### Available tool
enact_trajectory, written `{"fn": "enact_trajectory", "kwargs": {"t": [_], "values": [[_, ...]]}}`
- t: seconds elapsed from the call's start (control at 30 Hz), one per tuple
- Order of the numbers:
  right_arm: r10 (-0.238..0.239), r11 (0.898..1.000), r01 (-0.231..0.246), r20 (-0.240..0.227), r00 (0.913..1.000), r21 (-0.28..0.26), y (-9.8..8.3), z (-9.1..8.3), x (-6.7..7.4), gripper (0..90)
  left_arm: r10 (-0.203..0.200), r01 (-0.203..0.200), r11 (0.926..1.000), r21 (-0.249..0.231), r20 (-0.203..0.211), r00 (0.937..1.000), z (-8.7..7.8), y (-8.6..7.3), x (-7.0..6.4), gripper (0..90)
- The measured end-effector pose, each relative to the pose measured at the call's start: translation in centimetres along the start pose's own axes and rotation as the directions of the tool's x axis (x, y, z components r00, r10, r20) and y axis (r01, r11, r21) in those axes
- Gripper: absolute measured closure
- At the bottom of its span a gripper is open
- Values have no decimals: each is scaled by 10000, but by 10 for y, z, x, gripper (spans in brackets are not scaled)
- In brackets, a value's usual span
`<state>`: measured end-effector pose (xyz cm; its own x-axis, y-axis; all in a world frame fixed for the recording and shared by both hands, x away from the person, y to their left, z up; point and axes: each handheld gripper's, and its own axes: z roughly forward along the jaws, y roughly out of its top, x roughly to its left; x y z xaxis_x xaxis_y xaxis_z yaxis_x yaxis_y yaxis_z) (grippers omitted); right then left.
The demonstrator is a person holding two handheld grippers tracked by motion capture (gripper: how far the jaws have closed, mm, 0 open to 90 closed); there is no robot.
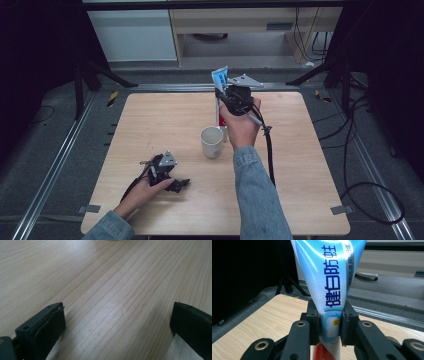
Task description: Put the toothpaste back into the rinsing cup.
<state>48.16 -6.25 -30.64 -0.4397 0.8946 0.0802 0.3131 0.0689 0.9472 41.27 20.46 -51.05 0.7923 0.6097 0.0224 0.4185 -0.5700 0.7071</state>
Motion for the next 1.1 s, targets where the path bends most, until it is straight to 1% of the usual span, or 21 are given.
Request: {"fn": "enact_trajectory", "kwargs": {"t": [0.23,0.33,0.37,0.63,1.1], "values": [[-114,9999,114,-99,9999,69,-5,4,6,731,12,-12,10000,2,10,10000,0,0,0,0],[-12,10000,13,-172,9999,56,-8,6,9,731,16,-16,10000,5,6,10000,0,0,0,0],[-45,10000,46,-188,9998,64,-8,7,9,731,25,-25,10000,14,5,10000,0,0,0,0],[-88,9999,90,-257,9996,84,-11,8,11,731,28,-28,10000,13,4,10000,0,0,0,0],[52,9999,-49,-319,9995,100,-18,9,12,731,26,-26,10000,12,6,10000,0,0,0,0]]}}
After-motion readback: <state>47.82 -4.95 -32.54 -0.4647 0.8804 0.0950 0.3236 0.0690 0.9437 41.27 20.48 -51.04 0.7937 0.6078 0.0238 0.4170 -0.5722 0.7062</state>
